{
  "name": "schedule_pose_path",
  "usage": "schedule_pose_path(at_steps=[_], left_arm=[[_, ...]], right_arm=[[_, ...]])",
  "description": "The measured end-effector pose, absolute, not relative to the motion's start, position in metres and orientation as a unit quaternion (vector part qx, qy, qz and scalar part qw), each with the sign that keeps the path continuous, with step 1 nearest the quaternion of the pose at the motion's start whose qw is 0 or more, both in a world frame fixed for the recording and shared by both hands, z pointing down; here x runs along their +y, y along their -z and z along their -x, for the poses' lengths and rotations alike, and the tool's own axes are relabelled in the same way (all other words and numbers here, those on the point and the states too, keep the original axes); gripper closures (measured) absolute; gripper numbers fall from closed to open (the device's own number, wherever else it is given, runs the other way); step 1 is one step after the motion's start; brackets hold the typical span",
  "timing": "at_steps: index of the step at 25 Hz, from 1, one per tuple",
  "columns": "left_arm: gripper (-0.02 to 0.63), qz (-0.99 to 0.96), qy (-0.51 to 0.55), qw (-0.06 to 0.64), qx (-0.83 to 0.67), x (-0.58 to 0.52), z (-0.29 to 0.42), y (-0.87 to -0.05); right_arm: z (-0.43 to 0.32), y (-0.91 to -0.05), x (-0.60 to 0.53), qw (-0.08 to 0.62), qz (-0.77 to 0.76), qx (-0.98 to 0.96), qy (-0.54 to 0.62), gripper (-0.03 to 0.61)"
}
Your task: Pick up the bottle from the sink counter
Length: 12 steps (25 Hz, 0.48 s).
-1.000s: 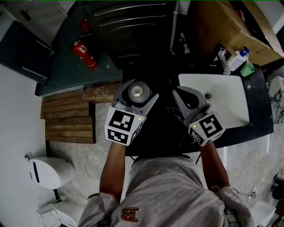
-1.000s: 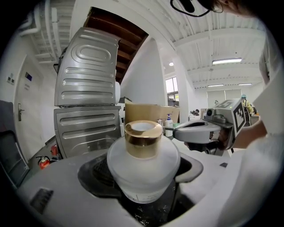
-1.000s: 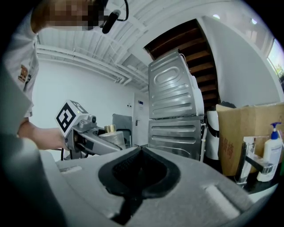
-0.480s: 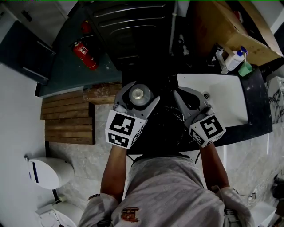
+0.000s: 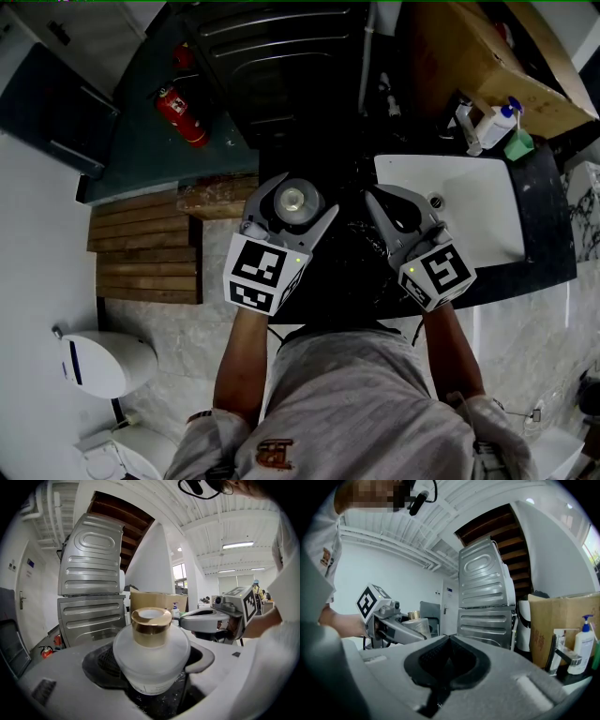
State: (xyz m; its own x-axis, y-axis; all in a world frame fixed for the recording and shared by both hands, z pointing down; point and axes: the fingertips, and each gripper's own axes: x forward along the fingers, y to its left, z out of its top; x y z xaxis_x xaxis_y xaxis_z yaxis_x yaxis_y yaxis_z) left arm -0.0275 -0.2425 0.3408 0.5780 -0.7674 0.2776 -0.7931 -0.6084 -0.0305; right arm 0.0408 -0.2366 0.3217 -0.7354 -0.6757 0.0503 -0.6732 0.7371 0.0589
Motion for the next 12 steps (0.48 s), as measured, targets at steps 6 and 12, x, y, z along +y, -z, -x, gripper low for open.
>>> schedule_pose_path(at_steps=[6,12], left_arm=[[0.284,-0.887,-0.133,0.048,-0.44,-0.2414,0.0286,-0.341],[0.284,-0.887,-0.133,0.047,-0.439,-0.2413,0.0284,-0.3396]], right_arm=[[-0.0399,-0.3226,-0.2351,0.035,-0.362,-0.931,0.017,0.577],[-0.0407,-0.322,-0.2347,0.036,-0.362,-0.931,0.018,0.577]])
